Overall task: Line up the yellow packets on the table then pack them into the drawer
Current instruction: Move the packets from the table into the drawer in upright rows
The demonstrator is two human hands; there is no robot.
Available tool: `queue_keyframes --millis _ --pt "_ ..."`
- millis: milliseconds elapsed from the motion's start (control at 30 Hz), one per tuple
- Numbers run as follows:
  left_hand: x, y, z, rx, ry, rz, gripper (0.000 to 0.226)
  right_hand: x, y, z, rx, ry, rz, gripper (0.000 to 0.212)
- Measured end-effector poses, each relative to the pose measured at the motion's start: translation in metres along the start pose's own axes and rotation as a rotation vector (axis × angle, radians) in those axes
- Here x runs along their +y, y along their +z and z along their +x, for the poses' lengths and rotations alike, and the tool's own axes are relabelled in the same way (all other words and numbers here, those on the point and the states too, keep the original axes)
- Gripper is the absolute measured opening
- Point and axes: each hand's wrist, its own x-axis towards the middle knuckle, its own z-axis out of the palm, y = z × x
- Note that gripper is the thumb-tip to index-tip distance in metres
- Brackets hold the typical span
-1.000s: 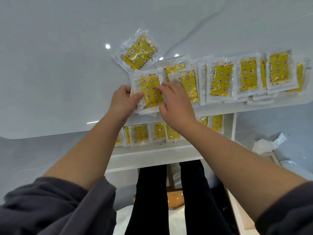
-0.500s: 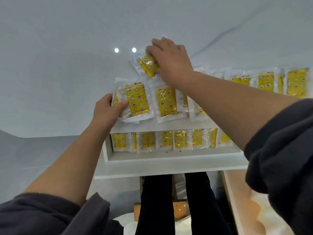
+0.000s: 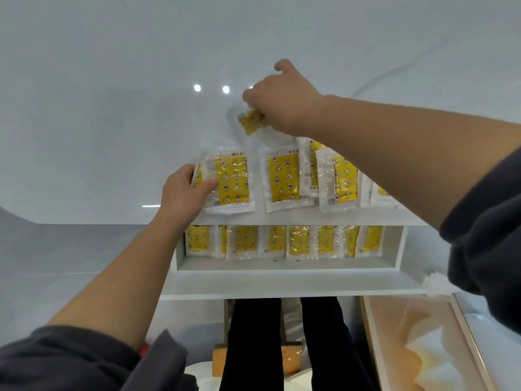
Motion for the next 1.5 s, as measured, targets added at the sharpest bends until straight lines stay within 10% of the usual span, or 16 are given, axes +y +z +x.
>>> queue_keyframes --millis 300,667,1200,1500 --pt "-0.022 -0.017 -0.017 0.031 -0.088 0.008 0.015 -0.032 0.000 -0.040 -0.222 -0.515 -0.347 0.030" --pt "-0.031 -0.009 -0.017 0.074 -0.061 -0.031 0.016 -0.050 0.039 -0.046 -0.213 -0.581 -0.364 0.024" --pt "-0.052 0.012 -0.058 -0.005 -0.099 -0.210 0.026 -0.077 0.029 -0.112 0.326 0.308 1.113 0.034" --pt "-0.121 0.068 -0.087 -0.079 -0.214 -0.261 0.019 -0.141 0.125 -0.182 0.166 0.545 1.681 0.019"
